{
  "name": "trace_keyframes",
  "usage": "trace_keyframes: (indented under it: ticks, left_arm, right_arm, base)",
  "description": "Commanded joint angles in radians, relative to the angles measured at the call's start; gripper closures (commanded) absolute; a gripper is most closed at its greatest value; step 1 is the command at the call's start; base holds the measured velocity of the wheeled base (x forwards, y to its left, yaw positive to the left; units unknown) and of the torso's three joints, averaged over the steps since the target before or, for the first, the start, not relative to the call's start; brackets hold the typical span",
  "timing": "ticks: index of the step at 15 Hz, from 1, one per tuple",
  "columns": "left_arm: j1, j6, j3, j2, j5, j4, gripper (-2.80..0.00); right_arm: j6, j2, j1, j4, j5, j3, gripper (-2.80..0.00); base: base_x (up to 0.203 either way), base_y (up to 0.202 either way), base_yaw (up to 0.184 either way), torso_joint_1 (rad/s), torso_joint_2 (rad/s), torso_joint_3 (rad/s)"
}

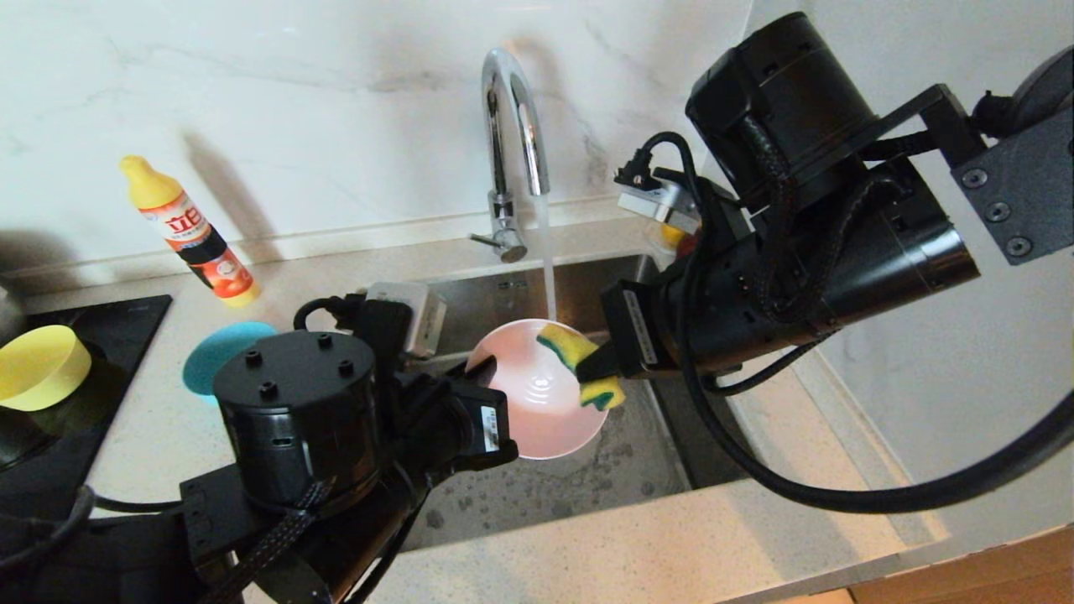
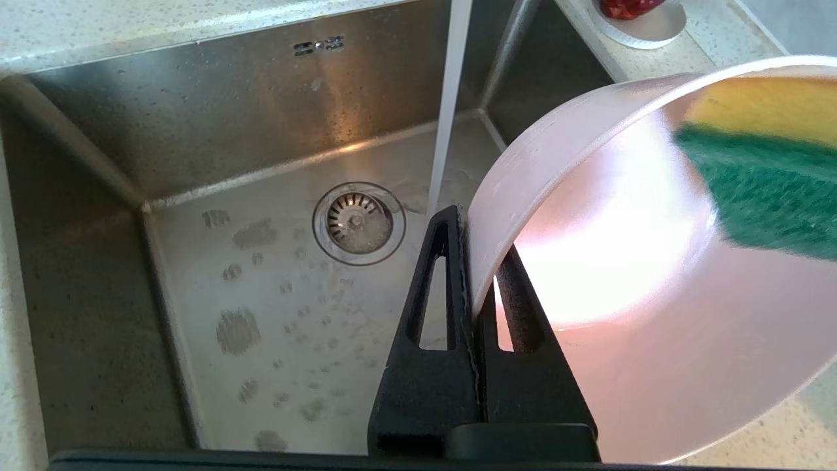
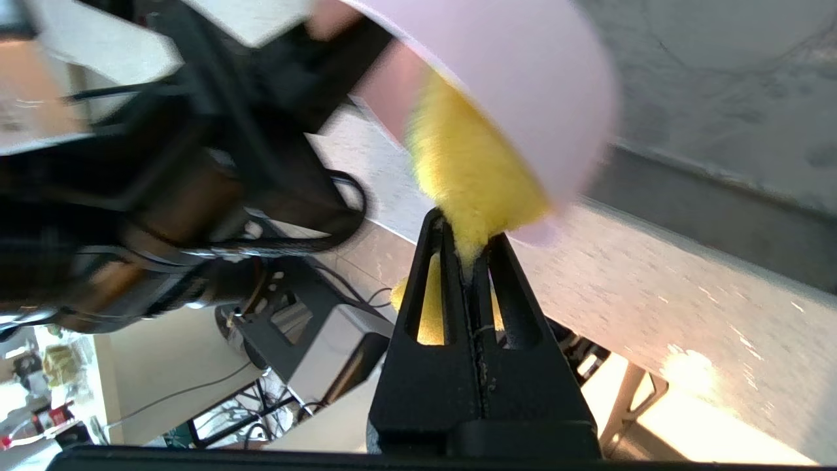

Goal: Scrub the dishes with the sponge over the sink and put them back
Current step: Wipe the bowl

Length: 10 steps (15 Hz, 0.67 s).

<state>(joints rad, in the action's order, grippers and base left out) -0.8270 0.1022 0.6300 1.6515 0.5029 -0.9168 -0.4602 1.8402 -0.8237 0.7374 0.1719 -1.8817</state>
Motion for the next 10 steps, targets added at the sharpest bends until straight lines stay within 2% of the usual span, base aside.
trace_keyframes:
  ticks: [1,5,10]
  left_arm:
    - [0.0,0.001,0.0,-0.004,0.003,-0.005,0.0]
    - [0.0,0.002,0.005,-0.007,0.003,-0.005,0.0]
    - [0.002,0.004,0.005,-0.01,0.003,-0.006,0.0]
  right_arm:
    - [-0.002,-0.034,0.022,0.004,0.001,0.046,0.0]
    - [-0.002,-0.034,0.02,-0.001,0.016,0.093,0.0]
    - [-0.002,0.013,-0.042,-0.004,0.032,0.096,0.0]
  base:
    - [0.0,0.0,0.0,0.0,0.0,0.0]
    - [0.0,0.0,0.0,0.0,0.0,0.0]
    - [0.0,0.0,0.0,0.0,0.0,0.0]
